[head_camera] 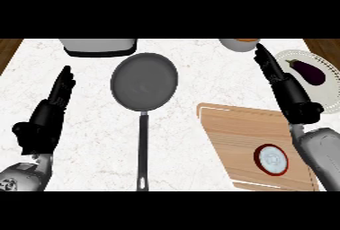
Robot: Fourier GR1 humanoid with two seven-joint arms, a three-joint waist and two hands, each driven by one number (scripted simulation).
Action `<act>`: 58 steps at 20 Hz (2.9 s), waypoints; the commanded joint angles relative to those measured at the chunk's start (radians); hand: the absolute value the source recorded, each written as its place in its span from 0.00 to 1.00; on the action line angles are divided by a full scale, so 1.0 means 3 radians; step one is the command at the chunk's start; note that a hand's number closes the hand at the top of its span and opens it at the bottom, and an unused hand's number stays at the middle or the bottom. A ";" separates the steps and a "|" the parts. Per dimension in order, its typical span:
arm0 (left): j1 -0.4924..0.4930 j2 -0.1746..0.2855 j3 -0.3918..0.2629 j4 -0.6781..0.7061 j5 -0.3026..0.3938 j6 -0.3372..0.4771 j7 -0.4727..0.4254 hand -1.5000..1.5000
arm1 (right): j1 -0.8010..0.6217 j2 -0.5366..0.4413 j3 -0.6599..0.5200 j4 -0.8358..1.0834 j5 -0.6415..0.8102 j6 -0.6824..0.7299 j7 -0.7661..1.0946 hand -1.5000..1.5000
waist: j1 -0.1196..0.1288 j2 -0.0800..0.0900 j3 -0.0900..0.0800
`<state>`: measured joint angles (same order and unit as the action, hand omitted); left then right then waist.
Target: Pick the can from the cutting board and place it in the pan
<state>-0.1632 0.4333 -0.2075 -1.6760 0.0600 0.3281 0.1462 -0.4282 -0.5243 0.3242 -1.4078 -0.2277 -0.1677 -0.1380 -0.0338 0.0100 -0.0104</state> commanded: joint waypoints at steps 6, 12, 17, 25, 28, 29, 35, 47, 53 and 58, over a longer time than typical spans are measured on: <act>0.0383 0.0358 0.0414 0.0749 0.0045 -0.0071 0.0362 0.50 | 0.0068 -0.0123 0.0408 -0.0737 -0.0388 0.1062 0.0102 0.00 | 0.0136 -0.0037 0.0029; 0.0562 0.0243 0.0445 0.0839 0.0161 -0.0055 0.0401 0.50 | 0.0898 -0.0042 -0.0521 -0.0591 -0.0209 -0.0278 -0.0482 1.00 | -0.0140 -0.0063 0.0047; 0.0331 0.0308 0.0608 0.1182 0.0259 -0.0365 0.0255 0.50 | 0.1845 -0.0463 -0.0442 -0.1427 0.0083 0.0065 -0.0953 0.00 | 0.0003 -0.0048 0.0032; 0.0293 0.0274 0.0622 0.1222 0.0198 -0.0369 0.0213 0.50 | 0.2056 -0.1355 -0.0629 -0.2172 0.0810 0.0042 0.0045 0.00 | 0.0005 -0.0060 0.0022; 0.0289 0.0248 0.0536 0.1121 0.0148 -0.0342 0.0338 0.50 | 0.1881 -0.1843 -0.0722 -0.2356 0.0994 0.0284 0.0662 0.00 | 0.0062 -0.0059 0.0016; 0.0277 0.0204 0.0562 0.1241 0.0154 -0.0340 0.0211 0.50 | 0.1890 -0.1986 -0.0683 -0.2417 0.1063 0.0403 0.0816 0.00 | 0.0048 -0.0049 0.0009; 0.0124 0.0224 0.0532 0.1225 0.0139 -0.0426 0.0300 0.50 | 0.1655 -0.2417 -0.0376 -0.2906 0.1410 0.0898 0.1973 0.00 | 0.0153 -0.0028 0.0014; 0.0106 0.0204 0.0562 0.1134 0.0054 -0.0452 0.0394 0.50 | 0.0961 -0.1604 0.1094 -0.2747 0.2291 0.1735 0.3314 0.00 | 0.0221 -0.0023 0.0033; 0.0209 0.0060 0.0672 0.1270 -0.0036 -0.0460 0.0185 0.50 | 0.0857 -0.1000 0.1171 -0.2364 0.2692 0.1997 0.3317 0.00 | 0.0134 -0.0033 0.0034; 0.0141 -0.0047 0.0707 0.1365 -0.0145 -0.0441 0.0182 0.50 | 0.0734 -0.0740 0.1073 -0.2200 0.2914 0.2283 0.3383 0.00 | 0.0120 -0.0033 0.0034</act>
<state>-0.1211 0.4526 -0.0034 -1.2884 0.0433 0.1842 0.2194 -0.1855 -0.8205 0.6589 -2.1010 0.6045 0.4413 0.8552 0.0072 0.0006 -0.0001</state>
